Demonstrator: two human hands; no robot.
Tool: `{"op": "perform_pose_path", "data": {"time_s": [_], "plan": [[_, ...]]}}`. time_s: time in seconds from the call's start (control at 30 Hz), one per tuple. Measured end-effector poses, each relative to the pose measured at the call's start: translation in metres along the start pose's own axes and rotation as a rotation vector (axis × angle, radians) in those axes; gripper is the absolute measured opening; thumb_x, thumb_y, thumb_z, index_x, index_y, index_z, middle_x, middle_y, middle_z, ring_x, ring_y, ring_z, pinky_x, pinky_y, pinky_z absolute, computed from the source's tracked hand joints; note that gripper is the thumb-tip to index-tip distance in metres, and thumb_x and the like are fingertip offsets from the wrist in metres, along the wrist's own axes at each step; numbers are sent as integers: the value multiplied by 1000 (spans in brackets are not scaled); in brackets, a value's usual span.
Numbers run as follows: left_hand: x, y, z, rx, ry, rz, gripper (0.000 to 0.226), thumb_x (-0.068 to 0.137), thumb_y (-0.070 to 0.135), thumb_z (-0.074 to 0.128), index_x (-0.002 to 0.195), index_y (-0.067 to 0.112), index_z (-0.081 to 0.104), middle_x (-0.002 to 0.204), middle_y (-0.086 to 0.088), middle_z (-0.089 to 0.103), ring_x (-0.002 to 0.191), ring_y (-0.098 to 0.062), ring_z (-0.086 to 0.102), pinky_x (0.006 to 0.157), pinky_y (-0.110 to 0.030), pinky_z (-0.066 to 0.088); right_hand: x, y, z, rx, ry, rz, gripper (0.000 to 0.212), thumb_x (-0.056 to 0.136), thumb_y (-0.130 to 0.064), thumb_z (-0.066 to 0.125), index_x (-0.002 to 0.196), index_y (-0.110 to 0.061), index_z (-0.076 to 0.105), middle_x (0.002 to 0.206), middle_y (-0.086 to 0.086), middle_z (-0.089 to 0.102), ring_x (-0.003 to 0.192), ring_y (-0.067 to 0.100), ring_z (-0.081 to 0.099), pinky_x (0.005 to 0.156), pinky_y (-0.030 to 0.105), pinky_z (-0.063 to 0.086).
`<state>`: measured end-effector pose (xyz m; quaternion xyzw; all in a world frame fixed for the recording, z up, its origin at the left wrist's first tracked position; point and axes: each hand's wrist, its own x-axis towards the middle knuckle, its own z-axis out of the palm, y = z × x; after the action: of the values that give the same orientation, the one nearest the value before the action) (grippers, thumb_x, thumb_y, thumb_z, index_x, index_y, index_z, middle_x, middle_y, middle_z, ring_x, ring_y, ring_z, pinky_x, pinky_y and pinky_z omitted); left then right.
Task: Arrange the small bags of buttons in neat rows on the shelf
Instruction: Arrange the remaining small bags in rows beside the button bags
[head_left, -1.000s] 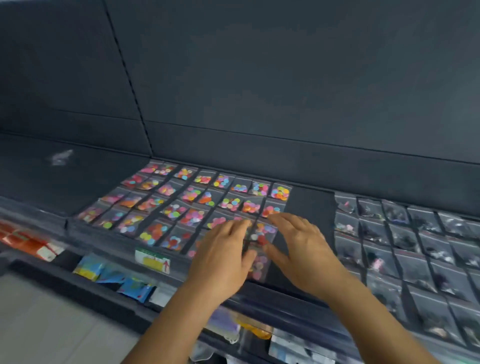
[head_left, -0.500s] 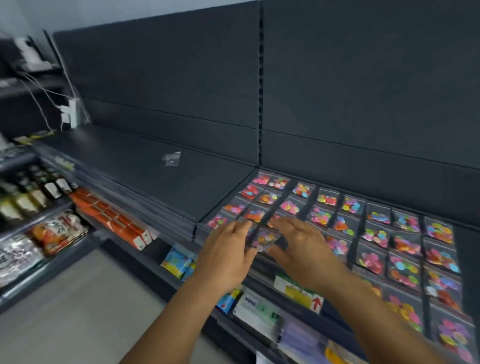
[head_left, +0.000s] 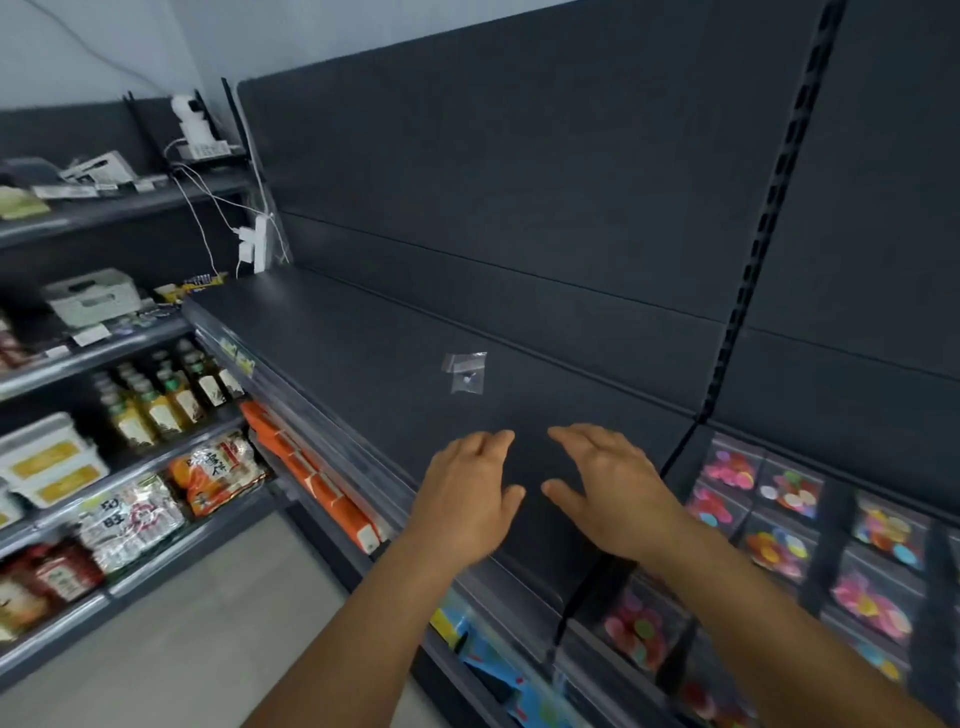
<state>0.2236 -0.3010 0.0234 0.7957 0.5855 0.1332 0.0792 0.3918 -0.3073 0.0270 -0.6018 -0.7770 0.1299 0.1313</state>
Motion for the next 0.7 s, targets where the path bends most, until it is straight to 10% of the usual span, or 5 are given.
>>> {"op": "perform_pose_path", "data": {"time_s": [0.7], "plan": [[203, -142, 24, 22, -255, 39, 64, 97, 20, 40, 152, 19, 8, 159, 0, 9, 145, -22, 12, 118, -38, 16, 207, -18, 62, -93, -165, 55, 51, 99, -43, 29, 148, -36, 19, 158, -6, 8, 145, 18, 8, 117, 42, 11]]}}
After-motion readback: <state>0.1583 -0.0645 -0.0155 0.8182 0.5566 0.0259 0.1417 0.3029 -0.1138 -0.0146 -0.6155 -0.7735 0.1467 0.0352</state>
